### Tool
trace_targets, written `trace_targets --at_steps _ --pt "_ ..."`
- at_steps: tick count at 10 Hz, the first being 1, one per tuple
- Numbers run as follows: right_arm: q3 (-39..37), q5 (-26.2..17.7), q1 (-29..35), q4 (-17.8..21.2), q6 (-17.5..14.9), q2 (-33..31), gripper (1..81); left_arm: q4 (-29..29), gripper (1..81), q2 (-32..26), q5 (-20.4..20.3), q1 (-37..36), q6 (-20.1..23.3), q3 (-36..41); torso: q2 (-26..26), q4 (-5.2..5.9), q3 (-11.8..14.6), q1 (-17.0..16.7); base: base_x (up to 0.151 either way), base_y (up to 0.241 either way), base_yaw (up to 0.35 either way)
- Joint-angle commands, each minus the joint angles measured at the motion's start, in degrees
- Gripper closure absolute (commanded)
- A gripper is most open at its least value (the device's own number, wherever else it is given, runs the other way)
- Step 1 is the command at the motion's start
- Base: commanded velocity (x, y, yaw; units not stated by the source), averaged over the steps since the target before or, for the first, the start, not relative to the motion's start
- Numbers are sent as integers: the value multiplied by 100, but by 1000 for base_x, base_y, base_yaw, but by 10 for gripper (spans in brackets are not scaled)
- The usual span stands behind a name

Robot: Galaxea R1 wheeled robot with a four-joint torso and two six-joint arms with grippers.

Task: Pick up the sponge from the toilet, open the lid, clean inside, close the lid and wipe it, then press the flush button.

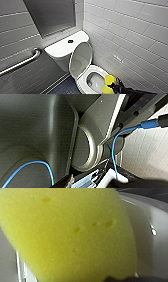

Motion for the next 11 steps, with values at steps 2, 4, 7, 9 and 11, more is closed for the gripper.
trace_targets --at_steps 2,4,7,9,11 --pt "1002 571 -218 147 43 -954 811 113 10 -4 55 149 42 111 0 0 0 0 0 0 0" --pt "1573 887 -543 94 25 -1315 811 113 10 -4 55 149 50 111 0 0 0 0 0 0 0" --pt "1907 1220 -1219 86 -19 -1464 811 113 10 14 47 141 112 120 0 0 0 0 0 0 0" --pt "1987 1432 -1669 42 -45 -1517 811 122 10 23 47 141 121 111 0 0 0 0 0 0 0" --pt "2258 1371 -1809 -300 -45 -1701 811 122 10 40 47 141 200 120 0 0 2 0 0 0 0"
